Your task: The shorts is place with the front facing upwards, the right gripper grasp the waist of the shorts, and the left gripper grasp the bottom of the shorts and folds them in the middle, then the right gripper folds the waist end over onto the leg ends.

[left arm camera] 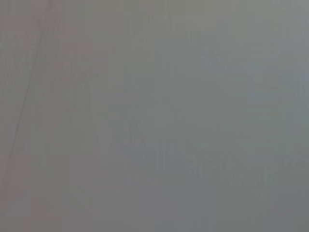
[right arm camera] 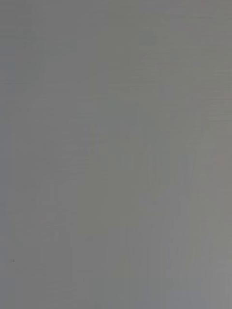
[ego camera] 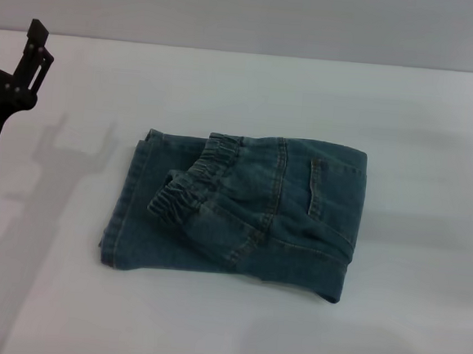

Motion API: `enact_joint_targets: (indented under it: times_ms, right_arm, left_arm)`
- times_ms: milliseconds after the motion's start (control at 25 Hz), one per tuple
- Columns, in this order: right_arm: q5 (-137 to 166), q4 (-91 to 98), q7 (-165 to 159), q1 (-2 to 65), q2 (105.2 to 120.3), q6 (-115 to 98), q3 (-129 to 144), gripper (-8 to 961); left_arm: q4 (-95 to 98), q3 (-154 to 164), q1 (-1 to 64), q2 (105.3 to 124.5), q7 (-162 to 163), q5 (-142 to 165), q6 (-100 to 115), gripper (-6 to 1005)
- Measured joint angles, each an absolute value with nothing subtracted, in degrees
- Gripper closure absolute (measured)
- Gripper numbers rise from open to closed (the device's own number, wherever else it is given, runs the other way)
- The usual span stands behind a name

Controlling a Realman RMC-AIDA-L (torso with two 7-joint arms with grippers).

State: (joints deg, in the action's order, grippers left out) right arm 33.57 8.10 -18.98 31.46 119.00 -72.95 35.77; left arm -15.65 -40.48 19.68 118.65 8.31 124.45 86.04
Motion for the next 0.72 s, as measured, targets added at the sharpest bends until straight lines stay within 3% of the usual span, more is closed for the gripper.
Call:
enact_joint_targets:
  times_ms: [720]
  right_arm:
    - [33.6,8.1,-19.0,31.6,119.00,-73.0,35.8,235]
  left_arm:
    - [-15.6,-40.3,19.6,118.65,8.9,124.5,86.0,199]
